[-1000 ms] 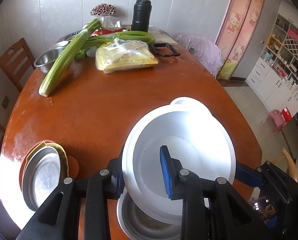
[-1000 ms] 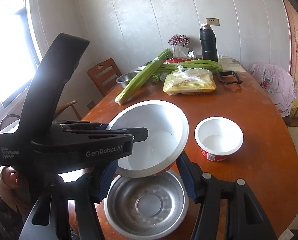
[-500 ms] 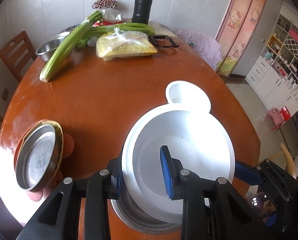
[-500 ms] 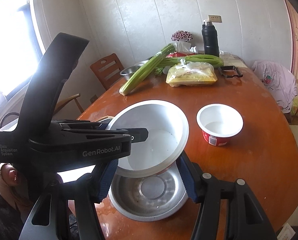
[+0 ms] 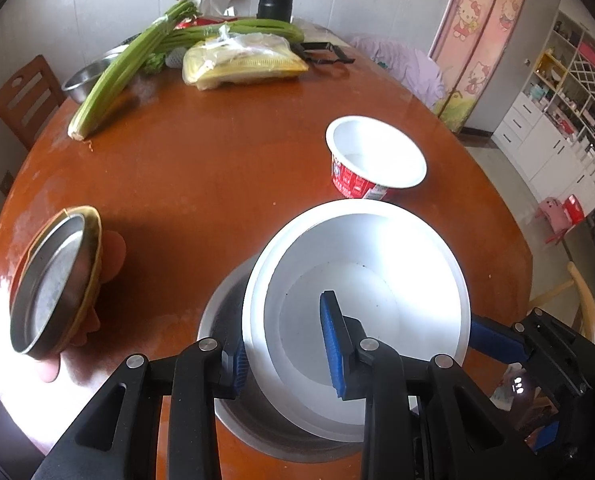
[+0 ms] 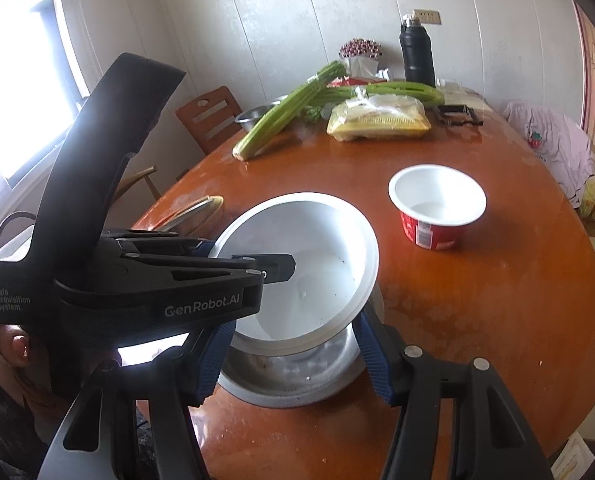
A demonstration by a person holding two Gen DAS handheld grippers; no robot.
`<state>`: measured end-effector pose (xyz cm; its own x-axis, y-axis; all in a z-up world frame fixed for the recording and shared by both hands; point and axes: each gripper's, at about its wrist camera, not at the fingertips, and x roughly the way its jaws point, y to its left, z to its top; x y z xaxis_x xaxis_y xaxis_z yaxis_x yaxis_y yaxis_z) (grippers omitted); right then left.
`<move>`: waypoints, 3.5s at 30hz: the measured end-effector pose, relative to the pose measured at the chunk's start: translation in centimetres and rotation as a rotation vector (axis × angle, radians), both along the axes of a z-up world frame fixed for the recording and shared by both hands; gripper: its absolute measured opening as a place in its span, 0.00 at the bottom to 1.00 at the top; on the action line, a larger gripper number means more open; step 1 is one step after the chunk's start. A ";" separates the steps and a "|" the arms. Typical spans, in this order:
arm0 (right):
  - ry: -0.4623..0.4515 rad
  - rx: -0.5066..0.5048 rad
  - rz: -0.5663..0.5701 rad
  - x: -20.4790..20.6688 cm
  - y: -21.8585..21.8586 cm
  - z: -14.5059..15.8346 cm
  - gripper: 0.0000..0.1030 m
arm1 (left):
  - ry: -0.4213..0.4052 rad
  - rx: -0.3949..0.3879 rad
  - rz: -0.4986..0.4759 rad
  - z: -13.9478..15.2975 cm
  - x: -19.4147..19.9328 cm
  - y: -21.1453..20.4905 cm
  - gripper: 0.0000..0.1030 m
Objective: Organize plates and bowls
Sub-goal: 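Lower the white bowl into the steel bowl with the left tool, then open the left tool and release the white bowl inside the steel bowl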
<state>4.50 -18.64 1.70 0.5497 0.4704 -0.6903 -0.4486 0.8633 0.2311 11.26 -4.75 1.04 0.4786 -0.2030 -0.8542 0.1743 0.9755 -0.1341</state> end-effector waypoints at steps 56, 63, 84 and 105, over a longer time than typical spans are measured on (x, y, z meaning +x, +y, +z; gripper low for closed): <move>0.037 -0.042 0.002 1.2 1.1 -3.1 0.59 | 0.023 0.024 0.025 -3.0 0.6 1.1 0.32; 0.034 -0.025 -0.001 1.2 0.7 -2.9 0.59 | 0.006 0.018 0.024 -2.4 0.4 1.3 0.32; -0.024 -0.015 -0.066 1.0 -1.2 -1.8 0.59 | -0.030 0.026 0.032 -0.7 -0.5 1.4 0.33; -0.121 0.020 -0.150 0.1 -3.8 1.4 0.64 | -0.120 0.033 0.021 2.8 -1.4 0.6 0.35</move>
